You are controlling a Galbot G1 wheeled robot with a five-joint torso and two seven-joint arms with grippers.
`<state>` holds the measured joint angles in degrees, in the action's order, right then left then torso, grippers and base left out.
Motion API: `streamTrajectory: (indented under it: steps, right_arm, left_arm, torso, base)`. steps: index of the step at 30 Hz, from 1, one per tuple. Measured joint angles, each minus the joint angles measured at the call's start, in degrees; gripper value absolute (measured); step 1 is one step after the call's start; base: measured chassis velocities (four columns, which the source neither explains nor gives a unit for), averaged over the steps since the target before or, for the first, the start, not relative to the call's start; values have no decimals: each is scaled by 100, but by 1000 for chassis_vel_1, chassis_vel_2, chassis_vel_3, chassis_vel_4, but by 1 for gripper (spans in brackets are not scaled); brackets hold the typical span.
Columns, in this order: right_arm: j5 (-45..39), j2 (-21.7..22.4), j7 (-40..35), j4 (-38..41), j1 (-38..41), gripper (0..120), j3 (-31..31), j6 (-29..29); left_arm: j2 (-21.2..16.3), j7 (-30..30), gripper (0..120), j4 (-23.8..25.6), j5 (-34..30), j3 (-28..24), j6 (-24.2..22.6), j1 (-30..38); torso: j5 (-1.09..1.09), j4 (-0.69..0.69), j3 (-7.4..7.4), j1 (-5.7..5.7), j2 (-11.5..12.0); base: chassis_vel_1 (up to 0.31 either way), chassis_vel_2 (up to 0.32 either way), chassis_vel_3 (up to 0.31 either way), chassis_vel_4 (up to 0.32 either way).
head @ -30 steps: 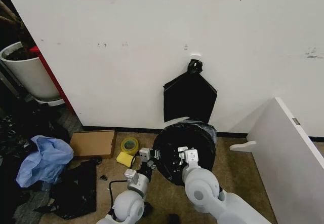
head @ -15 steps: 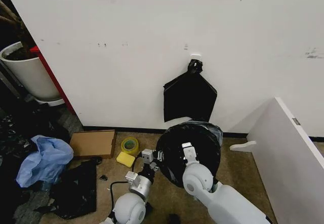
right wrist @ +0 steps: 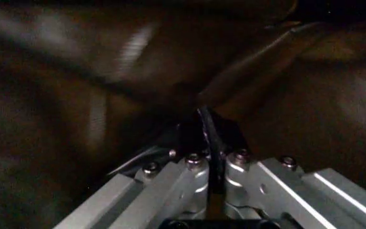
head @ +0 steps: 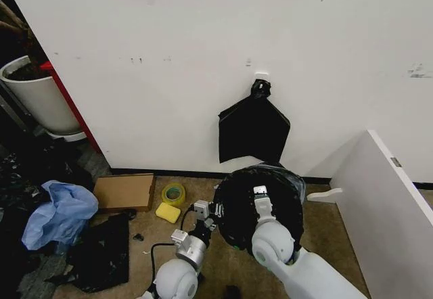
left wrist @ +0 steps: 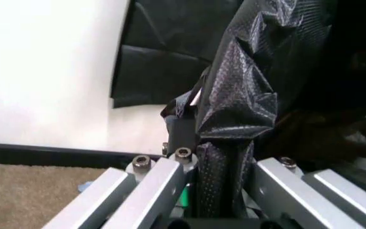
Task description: Place the garbage bag over the trash bin.
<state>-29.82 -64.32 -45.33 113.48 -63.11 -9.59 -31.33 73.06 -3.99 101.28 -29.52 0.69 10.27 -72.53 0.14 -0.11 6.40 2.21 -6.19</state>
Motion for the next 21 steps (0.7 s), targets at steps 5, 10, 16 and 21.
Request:
streamTrajectory:
  steps: [5, 10, 16, 21]
  right_arm:
    - [459, 139, 853, 496, -535, 0, -5, 1033]
    - [1060, 218, 2015, 673, -872, 12, -61, 2977]
    - [1214, 241, 3702, 618, -1502, 33, 364, 4933]
    - [1422, 116, 2580, 825, -2032, 53, 580, 5028]
  left_arm:
    - [58, -52, 0, -100, -350, 253, -162, 184]
    - [74, -348, 0, -146, -821, 500, -524, 330]
    - [59, -1083, 0, -46, -1755, 608, -1541, 514]
    - [6, -1465, 0, 82, -2560, 744, -2190, 615]
  torso:
    - [0, -3, 0, 0, 0]
    - [0, 1, 0, 0, 0]
    - [0, -1, 0, 0, 0]
    - [0, 0, 0, 0, 0]
  base:
    - [0, 0, 0, 0]
    - [0, 0, 0, 0]
    - [0, 0, 0, 0]
    - [0, 0, 0, 0]
